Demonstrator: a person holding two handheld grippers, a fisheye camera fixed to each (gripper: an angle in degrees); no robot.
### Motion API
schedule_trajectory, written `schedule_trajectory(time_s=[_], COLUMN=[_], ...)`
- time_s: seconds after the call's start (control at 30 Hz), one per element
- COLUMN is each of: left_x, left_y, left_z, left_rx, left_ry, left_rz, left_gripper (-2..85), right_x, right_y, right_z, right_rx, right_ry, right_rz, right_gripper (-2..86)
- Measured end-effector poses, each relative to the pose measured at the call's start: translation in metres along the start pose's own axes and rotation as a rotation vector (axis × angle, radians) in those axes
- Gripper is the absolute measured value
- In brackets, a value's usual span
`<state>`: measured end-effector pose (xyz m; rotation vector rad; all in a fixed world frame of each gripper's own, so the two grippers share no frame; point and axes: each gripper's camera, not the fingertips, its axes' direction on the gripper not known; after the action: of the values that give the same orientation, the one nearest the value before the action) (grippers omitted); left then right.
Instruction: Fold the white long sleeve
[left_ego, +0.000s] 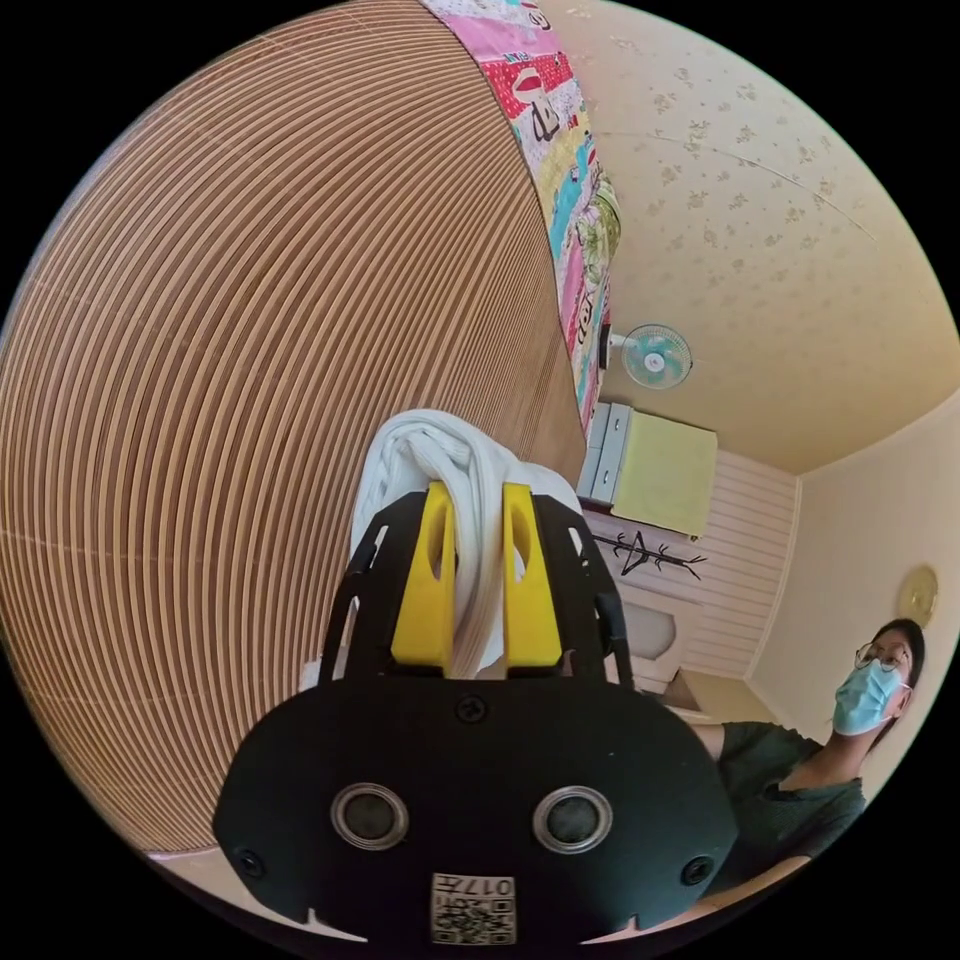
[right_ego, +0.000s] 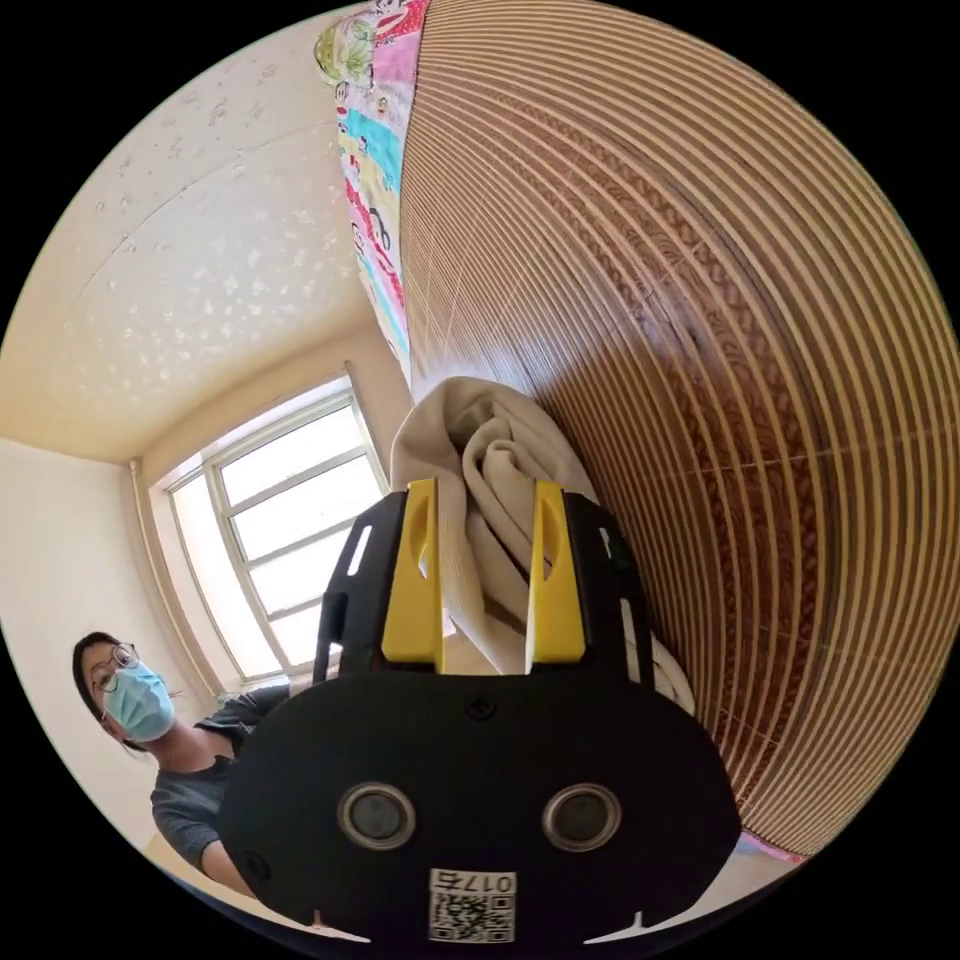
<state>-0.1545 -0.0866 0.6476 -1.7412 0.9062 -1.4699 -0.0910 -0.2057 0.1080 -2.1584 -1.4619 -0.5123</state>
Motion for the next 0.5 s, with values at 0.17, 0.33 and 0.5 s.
schedule_trajectory(time_s=[0.17,0.33,0.5], left_x=[0.005,-0.005,-0.01], left_y=[-0.004,-0.003,0.002], left_z=[-0.02,-0.046,-0.066], left_rx=[-0.019,-0.038,-0.016], left_ry=[0.014,0.106,0.139], left_rz=[0.001,0.016,0.017], left_gripper=[6.6,6.0,5.8], right_x=[-0.019,-0.041,-0.042], right_y=[-0.037,-0.022,-0.011], right_z=[0.016,-0.062,-0.108], right_rx=[-0.236,0.06,0.085], right_ry=[-0.27,-0.712,-0.218], right_rz=[-0.021,-0.231,-0.069], right_gripper=[2.1,1.0,2.3])
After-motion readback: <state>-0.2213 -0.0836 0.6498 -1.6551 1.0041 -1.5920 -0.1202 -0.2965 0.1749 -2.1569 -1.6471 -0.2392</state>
